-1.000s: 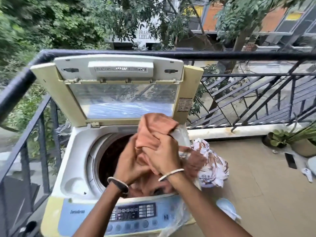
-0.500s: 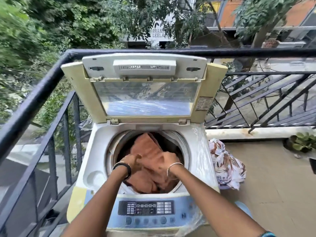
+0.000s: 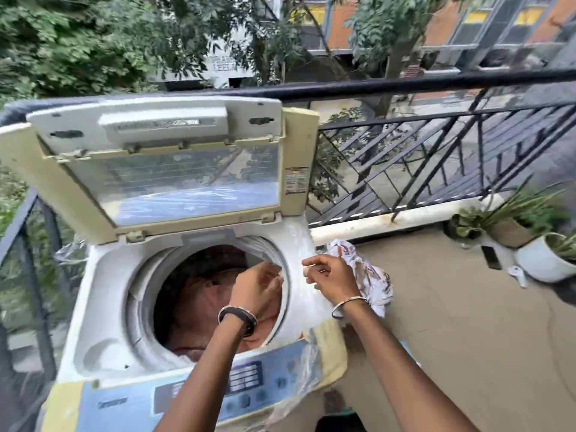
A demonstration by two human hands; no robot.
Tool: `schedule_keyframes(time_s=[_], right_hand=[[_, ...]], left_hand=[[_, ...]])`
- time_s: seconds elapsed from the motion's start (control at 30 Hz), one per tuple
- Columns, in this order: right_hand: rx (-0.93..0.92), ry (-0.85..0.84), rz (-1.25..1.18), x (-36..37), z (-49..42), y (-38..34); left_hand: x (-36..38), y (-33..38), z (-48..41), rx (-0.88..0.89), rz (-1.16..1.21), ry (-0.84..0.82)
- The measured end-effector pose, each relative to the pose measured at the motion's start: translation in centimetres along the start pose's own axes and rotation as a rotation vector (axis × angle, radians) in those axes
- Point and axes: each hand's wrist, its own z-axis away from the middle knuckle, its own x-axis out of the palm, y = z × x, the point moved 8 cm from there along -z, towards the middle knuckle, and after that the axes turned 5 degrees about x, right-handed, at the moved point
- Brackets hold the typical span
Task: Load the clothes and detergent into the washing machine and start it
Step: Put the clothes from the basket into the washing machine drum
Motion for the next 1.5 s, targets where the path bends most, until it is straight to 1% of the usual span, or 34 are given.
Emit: schedule_keyframes(time_s=[0.13, 0.27, 0.37, 0.47, 0.53, 0.67, 0.8, 0.97, 1.07, 1.13, 1.23, 1.33, 1.4, 1.5], right_hand=[[0.015, 0.070, -0.075, -6.1, -2.0, 3.2], [0.091, 0.096, -0.100, -12.5, -4.9, 7.3], [0.136, 0.091, -0.091, -17.5, -7.9, 10.2], [0.190, 0.115, -0.052, -21.6, -10.8, 13.8], [0.227, 0.135, -0.025, -23.8, -12.7, 16.6], [0.322, 0.116, -0.006, -25.9, -16.1, 21.1], [0.415, 0.070, 0.045, -25.5, -19.3, 24.9], [0.520, 0.088, 0.181, -23.5, -24.2, 31.1], [0.568, 0.040, 0.230, -21.1, -27.8, 35.0], [0.559, 0.016, 0.263, -19.5, -30.2, 36.7], [0.598, -0.039, 0.246, -16.4, -34.2, 41.3], [0.715, -0.065, 0.203, -13.4, -37.1, 46.8], [0.758, -0.064, 0.215, -11.5, -38.4, 49.5], [0.701, -0.020, 0.153, -8.5, -40.1, 51.0]], left_hand=[[4.7, 4.4, -1.7, 0.071, 0.043, -0.003], [9.9, 8.4, -4.8, 0.085, 0.072, 0.040], [14.8, 11.1, -8.0, 0.027, 0.102, 0.022], [19.6, 12.0, -11.0, -0.033, 0.115, -0.026], [22.4, 11.7, -12.9, -0.069, 0.086, -0.038], [25.9, 10.4, -15.6, -0.172, 0.023, -0.042], [29.5, 7.8, -17.4, -0.262, -0.038, -0.116], [34.6, 2.4, -20.1, -0.334, -0.074, -0.170], [37.6, -2.0, -22.1, -0.415, -0.078, -0.156], [39.4, -5.0, -23.5, -0.451, -0.077, -0.141], [42.4, -9.0, -25.7, -0.463, -0.115, -0.144], [44.8, -12.3, -27.4, -0.492, -0.119, -0.133], [46.6, -14.5, -28.1, -0.502, -0.107, -0.136], [49.0, -17.6, -28.3, -0.518, -0.087, -0.152]])
